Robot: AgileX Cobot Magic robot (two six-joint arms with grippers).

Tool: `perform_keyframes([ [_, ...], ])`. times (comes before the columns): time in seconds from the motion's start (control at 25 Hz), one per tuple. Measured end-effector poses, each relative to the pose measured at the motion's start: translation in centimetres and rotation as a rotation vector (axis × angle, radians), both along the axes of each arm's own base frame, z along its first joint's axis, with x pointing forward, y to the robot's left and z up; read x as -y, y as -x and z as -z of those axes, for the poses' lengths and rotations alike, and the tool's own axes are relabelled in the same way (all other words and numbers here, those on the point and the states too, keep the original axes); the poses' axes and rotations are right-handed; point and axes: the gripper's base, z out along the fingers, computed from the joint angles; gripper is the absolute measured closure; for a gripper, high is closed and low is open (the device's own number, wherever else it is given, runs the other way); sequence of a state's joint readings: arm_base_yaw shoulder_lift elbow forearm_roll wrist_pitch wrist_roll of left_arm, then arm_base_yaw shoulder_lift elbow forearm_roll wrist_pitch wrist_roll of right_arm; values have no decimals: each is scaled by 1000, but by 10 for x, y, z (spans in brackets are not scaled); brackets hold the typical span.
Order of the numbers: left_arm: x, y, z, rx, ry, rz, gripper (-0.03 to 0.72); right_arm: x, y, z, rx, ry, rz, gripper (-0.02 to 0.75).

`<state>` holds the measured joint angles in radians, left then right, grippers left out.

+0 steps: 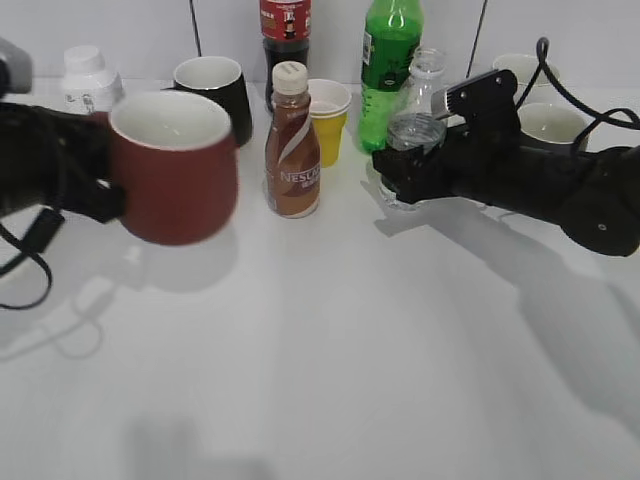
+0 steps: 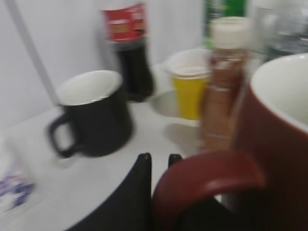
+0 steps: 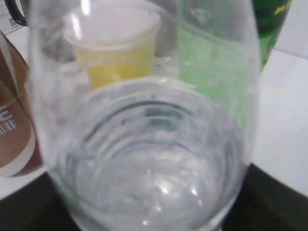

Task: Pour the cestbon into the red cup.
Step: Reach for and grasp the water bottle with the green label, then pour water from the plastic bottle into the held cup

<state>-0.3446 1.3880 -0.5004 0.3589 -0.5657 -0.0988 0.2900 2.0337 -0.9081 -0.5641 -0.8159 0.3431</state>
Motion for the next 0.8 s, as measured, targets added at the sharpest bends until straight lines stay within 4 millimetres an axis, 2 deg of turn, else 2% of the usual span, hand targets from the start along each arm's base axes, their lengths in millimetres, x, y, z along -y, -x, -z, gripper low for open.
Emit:
perform_keyframes([
  [0.2, 24, 13, 2, -14, -17, 104, 622, 1, 0, -2, -16, -4, 9, 264],
  [0.36, 40, 21, 6, -27, -23, 173, 622, 5, 4, -13, -56, 59, 28, 264],
  [0.48, 52, 26, 13, -52, -34, 220, 622, 7, 16, -29, -33, 118, -11, 264],
  [0.68, 65, 25, 32, -87, -26, 265, 622, 0, 42, -71, 130, 235, -208, 264],
  [0.8, 70, 21, 45, -102, -1, 269, 622, -7, 53, -82, 190, 288, -300, 264],
])
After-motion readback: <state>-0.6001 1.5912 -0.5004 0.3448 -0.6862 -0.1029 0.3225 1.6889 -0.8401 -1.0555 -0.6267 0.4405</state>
